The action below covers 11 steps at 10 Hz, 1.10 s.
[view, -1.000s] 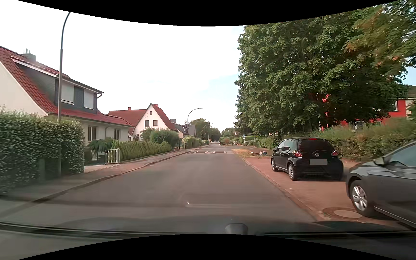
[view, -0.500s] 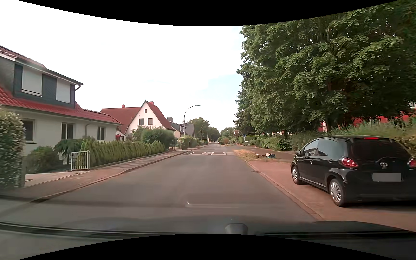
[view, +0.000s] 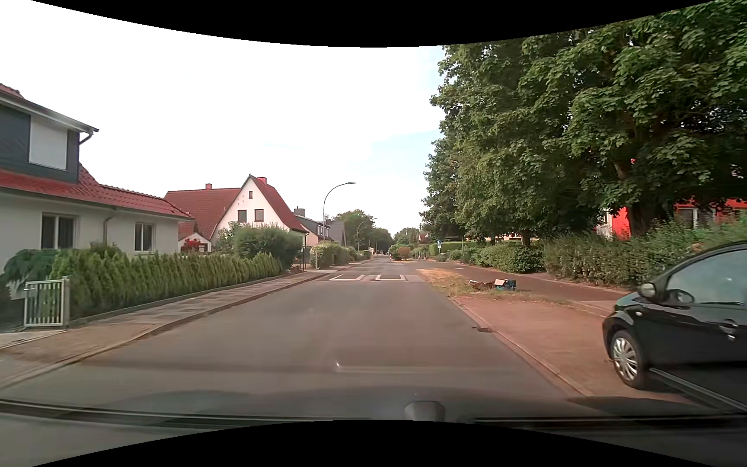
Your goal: Follow the waypoints while adhering to traffic rules and regulations
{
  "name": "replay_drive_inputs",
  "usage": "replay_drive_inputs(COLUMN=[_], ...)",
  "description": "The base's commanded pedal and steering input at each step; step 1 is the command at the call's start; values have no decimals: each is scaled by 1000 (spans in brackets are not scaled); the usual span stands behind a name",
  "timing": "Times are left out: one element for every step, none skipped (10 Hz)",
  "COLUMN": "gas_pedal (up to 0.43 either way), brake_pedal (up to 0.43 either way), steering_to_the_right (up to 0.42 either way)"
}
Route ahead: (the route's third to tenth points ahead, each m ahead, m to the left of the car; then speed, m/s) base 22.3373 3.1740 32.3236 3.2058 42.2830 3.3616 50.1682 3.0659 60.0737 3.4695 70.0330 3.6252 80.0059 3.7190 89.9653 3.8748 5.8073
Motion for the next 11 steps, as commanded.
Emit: replay_drive_inputs(gas_pedal=[98,98,87,79,67,67,67,67,67,67,67], brake_pedal=[0,0,0,0,0,0,0,0,0,0,0], steering_to_the_right=[-1,-4,-5,-2,-3,-3,-2,-1,-2,-2,-2])
